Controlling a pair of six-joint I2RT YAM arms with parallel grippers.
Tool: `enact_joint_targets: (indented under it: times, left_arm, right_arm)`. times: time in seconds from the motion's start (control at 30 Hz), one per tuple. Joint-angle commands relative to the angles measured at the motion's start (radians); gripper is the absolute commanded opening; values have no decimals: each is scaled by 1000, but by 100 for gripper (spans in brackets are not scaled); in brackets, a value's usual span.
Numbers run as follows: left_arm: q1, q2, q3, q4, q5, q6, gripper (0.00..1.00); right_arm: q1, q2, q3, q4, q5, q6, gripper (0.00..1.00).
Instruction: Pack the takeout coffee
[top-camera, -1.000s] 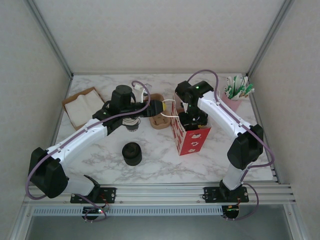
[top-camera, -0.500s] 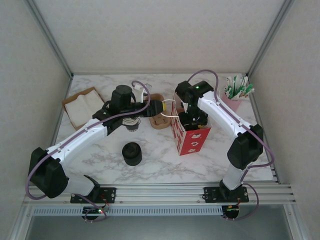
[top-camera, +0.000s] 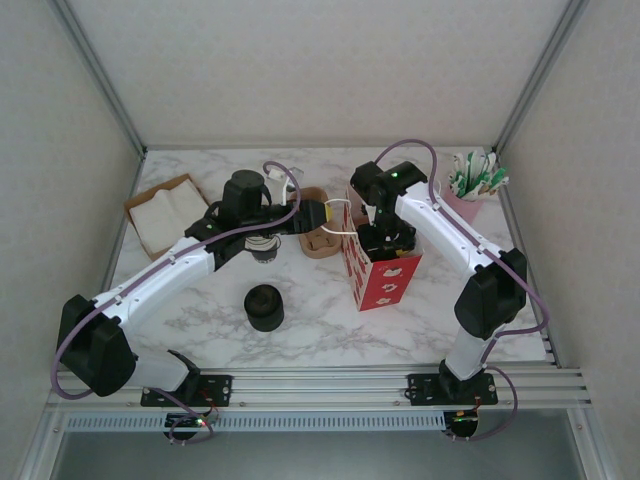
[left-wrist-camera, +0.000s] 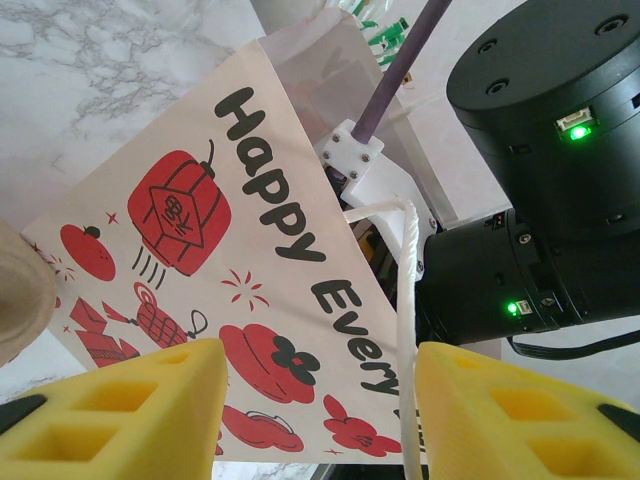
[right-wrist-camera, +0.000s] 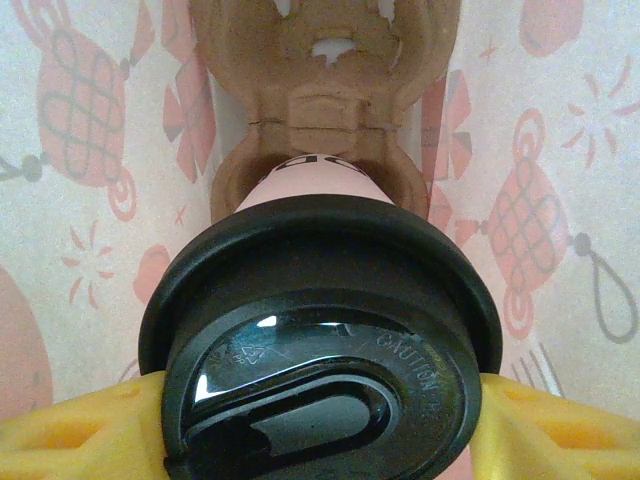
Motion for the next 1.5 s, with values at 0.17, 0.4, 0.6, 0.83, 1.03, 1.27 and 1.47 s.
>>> enact_joint_targets:
  times: [0.17,0.4,0.6,0.83,1.03,1.27,1.47]
  left_arm:
    - [11,8,6,30,4,-5,52]
    - [11,9,5,35,5,-8,52]
    - [11,9,5,34,3,-8,53]
    - [11,11,3,36,3,-10,53]
    - [12,15,5,38,5,-10,53]
    - [11,17,6,39,6,-13,53]
    - [11,17,6,39,4,-13,53]
  right_arm:
    - [-4,12,12,-27,-12,-14,71]
    - [-4,7,15,-32,-8,-12,74]
    - [-5,6,27,-37,-6,-10,78]
    - [-4,1,52,-52,-4,-10,81]
    - [-4,-2,57,-54,-4,-8,82]
    - [-4,-7,66,-62,-2,-6,83]
    - [-3,-13,82,-72,-1,-5,84]
